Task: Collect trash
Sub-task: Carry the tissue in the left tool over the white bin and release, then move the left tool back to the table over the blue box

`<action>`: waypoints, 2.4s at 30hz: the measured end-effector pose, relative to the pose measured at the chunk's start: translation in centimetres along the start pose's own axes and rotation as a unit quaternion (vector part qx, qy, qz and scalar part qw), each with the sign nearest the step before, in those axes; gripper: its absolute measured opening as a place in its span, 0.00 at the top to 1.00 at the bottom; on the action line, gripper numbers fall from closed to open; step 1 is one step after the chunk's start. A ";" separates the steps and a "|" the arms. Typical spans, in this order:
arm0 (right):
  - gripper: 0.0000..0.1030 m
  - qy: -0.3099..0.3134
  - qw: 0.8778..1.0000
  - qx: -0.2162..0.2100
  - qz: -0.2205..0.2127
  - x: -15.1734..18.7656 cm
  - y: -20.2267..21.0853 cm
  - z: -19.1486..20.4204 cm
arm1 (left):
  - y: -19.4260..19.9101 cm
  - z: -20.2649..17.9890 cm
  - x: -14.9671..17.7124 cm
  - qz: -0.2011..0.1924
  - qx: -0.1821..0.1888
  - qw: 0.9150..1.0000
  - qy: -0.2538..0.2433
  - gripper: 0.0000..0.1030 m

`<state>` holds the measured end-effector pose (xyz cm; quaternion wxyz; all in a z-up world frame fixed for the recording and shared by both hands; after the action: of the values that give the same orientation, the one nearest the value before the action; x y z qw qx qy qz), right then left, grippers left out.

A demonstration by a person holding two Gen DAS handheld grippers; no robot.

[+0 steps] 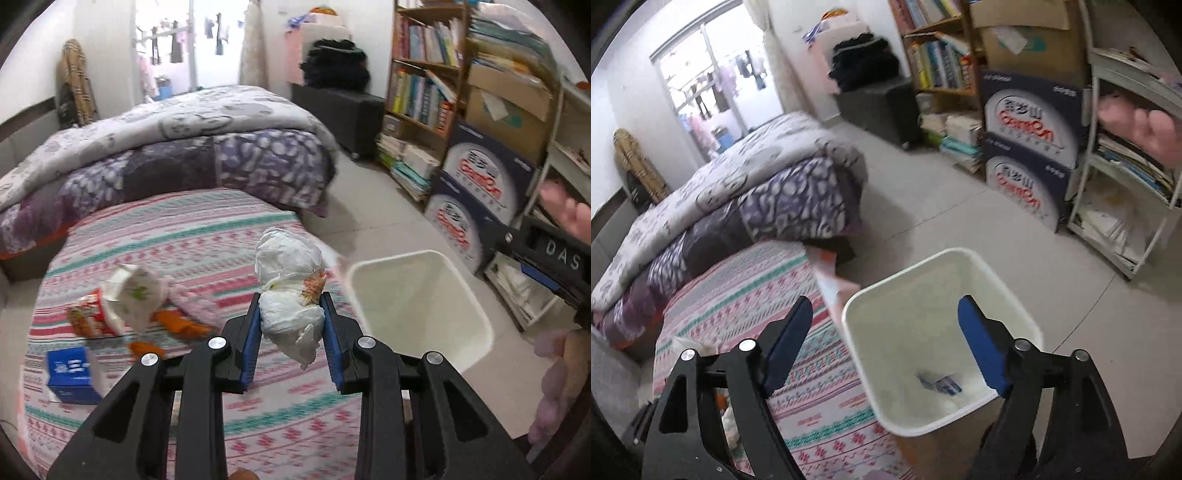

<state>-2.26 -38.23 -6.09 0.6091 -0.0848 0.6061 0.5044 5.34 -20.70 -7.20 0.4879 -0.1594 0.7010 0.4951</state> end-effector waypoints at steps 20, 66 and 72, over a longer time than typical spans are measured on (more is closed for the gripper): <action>0.12 -0.089 0.995 0.030 -0.032 -3.5 0.8 -6.6 | -1.4 -8.5 -0.2 0.015 0.101 0.994 -0.023 0.27; 0.08 0.162 0.977 -0.118 0.078 10.0 -0.7 18.6 | 1.1 33.7 13.3 0.144 -0.323 0.820 0.451 0.21; 0.08 0.164 0.972 -0.128 0.107 11.3 -1.4 19.5 | -0.7 35.2 13.0 0.147 -0.340 0.808 0.459 0.15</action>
<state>8.72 -19.13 -11.19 0.4279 -0.1781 0.6339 0.6191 18.19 12.27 -19.72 -0.0543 -0.4190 0.6451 0.6367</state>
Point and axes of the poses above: each gripper's, at about its wrist camera, not at the fingertips, and y roughly against the way its jaws point, z to its left, x to its underside, the point moved 5 cm from there along -y, roughly the way its jaws point, and after that the axes turned 12 degrees about -z, right-handed, at the moved point
